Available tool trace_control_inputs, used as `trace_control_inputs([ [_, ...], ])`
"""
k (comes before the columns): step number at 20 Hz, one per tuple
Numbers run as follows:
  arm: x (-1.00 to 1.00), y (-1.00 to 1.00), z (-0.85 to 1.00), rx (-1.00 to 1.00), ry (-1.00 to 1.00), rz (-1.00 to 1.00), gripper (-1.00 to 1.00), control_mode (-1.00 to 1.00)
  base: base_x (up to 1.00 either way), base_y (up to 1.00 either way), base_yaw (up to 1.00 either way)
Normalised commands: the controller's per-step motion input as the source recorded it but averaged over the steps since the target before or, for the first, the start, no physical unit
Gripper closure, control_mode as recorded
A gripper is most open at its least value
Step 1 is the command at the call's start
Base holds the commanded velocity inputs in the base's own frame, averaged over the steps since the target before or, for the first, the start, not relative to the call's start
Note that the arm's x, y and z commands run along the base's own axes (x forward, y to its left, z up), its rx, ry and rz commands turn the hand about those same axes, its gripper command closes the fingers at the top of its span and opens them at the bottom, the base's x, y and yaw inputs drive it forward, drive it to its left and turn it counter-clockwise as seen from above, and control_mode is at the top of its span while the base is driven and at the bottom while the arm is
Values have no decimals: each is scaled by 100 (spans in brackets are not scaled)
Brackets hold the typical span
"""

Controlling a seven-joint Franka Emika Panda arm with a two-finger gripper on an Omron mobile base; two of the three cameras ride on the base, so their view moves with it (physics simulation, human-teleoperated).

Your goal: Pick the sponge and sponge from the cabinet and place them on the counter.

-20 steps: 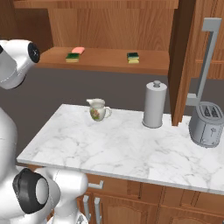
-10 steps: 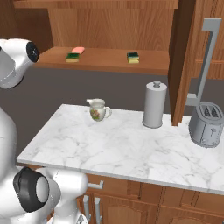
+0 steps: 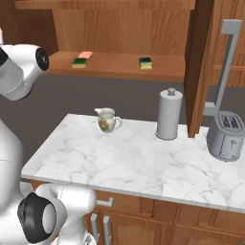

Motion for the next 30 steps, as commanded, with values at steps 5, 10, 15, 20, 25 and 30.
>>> trace_control_inputs([
  [5, -10, -15, 0, -16, -9, 0, -100, -100, 0, 0, 0],
  [10, -3, -22, 0, -18, -9, 0, -100, -100, 0, 0, 0],
  [15, 0, -26, 0, -20, -11, 0, -100, -100, 0, 0, 0],
  [20, 0, -21, -1, -24, -14, 0, -100, -100, 0, 0, 0],
  [25, 0, -23, -1, -20, -24, 4, -100, -100, 0, 0, 0],
  [30, -1, -36, -2, -19, -27, 5, -100, -100, 0, 0, 0],
])
